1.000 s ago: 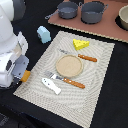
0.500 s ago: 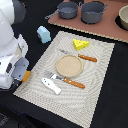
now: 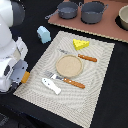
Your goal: Interact with the objects in diverse but meaningful ways.
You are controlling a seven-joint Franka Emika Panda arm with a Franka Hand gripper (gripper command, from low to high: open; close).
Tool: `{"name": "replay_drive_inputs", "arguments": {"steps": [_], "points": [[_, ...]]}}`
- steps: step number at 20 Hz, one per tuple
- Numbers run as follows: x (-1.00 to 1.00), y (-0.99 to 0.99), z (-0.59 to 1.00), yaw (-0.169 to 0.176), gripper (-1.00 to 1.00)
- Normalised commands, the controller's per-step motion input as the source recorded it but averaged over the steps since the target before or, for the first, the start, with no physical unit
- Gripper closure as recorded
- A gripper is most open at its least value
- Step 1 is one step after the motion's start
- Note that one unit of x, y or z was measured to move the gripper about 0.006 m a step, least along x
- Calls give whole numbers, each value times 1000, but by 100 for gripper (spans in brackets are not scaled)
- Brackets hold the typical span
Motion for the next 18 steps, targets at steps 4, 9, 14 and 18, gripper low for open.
{"name": "replay_drive_inputs", "arguments": {"steps": [4,9,14,18], "points": [[-123,166,1000,-44,100],[299,121,1000,-45,100],[881,89,1000,-24,100],[999,98,1000,-2,100]]}}
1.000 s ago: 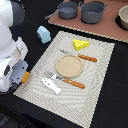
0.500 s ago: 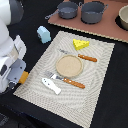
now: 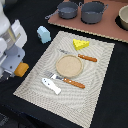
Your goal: Interact with the objects in diverse but meaningful ways.
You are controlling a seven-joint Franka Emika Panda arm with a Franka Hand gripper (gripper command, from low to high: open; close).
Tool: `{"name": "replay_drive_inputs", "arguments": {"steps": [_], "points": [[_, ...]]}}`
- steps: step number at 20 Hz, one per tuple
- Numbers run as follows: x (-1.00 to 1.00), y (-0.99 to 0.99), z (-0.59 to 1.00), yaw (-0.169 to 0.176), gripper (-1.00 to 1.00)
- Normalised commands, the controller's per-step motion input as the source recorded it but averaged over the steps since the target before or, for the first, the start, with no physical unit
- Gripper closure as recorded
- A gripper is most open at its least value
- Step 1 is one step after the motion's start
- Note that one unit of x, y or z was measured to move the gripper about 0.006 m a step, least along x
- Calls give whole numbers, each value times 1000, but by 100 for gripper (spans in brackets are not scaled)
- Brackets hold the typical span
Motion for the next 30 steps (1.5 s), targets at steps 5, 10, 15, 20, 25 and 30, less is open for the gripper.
{"name": "replay_drive_inputs", "arguments": {"steps": [5,10,15,20,25,30], "points": [[1000,68,908,-1,100],[1000,94,582,0,100],[1000,103,82,-16,100],[1000,179,-34,-38,100],[973,257,-133,-44,100],[879,303,-160,-44,100]]}}
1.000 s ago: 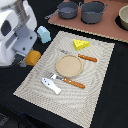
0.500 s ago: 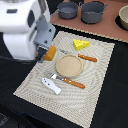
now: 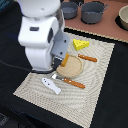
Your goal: Interact with the objects in diverse but meaningful ways.
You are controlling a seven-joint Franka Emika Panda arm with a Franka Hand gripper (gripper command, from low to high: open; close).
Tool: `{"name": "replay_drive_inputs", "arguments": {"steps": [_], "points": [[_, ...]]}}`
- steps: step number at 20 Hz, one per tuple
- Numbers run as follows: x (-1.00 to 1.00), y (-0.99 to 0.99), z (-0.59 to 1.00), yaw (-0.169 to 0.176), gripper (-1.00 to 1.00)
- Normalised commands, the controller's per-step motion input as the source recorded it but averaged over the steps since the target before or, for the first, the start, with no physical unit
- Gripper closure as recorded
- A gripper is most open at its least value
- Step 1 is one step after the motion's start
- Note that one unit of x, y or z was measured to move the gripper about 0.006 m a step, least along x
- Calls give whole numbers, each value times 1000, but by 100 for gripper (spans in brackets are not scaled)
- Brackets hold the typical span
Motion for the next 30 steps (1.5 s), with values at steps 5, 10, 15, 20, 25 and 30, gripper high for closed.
{"name": "replay_drive_inputs", "arguments": {"steps": [5,10,15,20,25,30], "points": [[545,566,-23,-14,100],[375,598,0,0,100],[370,504,0,0,100],[98,72,-150,0,100],[38,0,-182,0,100],[103,40,-164,0,100]]}}
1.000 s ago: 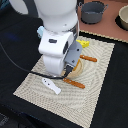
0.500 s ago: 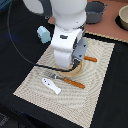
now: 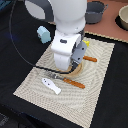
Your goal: Interact with the objects in diverse but meaningful ways.
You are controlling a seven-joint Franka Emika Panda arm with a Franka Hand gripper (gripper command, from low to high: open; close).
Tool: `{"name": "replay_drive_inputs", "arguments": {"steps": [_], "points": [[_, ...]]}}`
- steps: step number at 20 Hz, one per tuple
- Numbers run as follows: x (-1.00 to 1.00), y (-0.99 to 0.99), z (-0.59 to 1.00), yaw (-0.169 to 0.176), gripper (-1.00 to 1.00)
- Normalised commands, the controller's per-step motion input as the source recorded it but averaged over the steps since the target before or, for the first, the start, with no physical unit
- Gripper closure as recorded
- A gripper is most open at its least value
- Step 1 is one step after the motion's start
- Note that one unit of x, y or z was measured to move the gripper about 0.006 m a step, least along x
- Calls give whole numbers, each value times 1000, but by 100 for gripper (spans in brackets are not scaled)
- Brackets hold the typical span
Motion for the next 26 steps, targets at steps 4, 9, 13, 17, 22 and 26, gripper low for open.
{"name": "replay_drive_inputs", "arguments": {"steps": [4,9,13,17,22,26], "points": [[332,172,-42,0,100],[381,123,-28,0,100],[371,125,-21,0,100],[367,93,-5,0,100],[398,117,0,0,-100],[451,208,118,0,-100]]}}
